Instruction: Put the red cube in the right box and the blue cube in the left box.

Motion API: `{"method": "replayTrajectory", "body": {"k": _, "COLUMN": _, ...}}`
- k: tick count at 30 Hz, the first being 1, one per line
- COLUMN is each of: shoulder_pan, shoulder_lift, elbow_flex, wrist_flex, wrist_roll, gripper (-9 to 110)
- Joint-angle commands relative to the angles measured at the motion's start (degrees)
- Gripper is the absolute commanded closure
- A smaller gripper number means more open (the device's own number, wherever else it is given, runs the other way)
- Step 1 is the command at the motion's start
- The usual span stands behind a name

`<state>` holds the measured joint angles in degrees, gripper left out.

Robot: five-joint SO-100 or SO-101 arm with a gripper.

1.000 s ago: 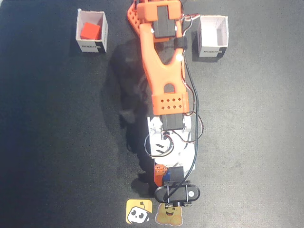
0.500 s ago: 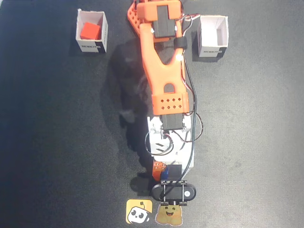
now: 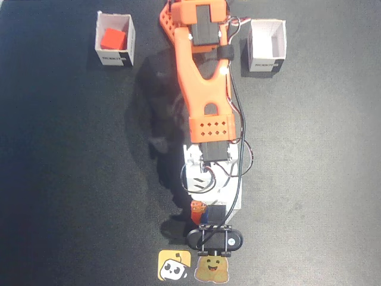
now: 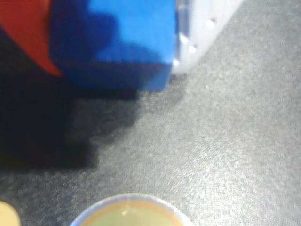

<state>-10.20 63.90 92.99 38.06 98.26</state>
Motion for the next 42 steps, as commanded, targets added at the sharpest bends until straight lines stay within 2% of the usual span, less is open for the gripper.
{"method": "replayTrajectory", "body": {"k": 1, "shoulder_pan": 0.4, "shoulder_lift": 3.1, "elbow_flex": 0.5, "wrist_flex": 0.9, "wrist_roll": 0.6, "gripper": 92}}
{"method": "replayTrajectory", "body": {"k": 13, "shoulder_pan": 1.0, "shoulder_lift": 18.0, "elbow_flex": 3.4, "wrist_flex": 16.6, "wrist_roll": -0.5, "gripper": 92}}
{"method": "replayTrajectory", "body": {"k": 28, "shoulder_pan": 0.2, "shoulder_lift": 45.4, "elbow_flex": 22.2, "wrist_flex": 23.9, "wrist_roll": -0.4, "gripper": 92}}
{"method": "replayTrajectory", "body": {"k": 34, "shoulder_pan": -5.3, "shoulder_lift": 53.1, "elbow_flex": 25.1, "wrist_flex": 30.0, "wrist_roll": 0.1, "gripper": 92}}
{"method": "replayTrajectory", "body": {"k": 42, "shoulder_pan": -17.6, "shoulder_lift": 58.6, "elbow_flex": 26.3, "wrist_flex": 34.2, "wrist_roll": 2.4, "gripper": 92}}
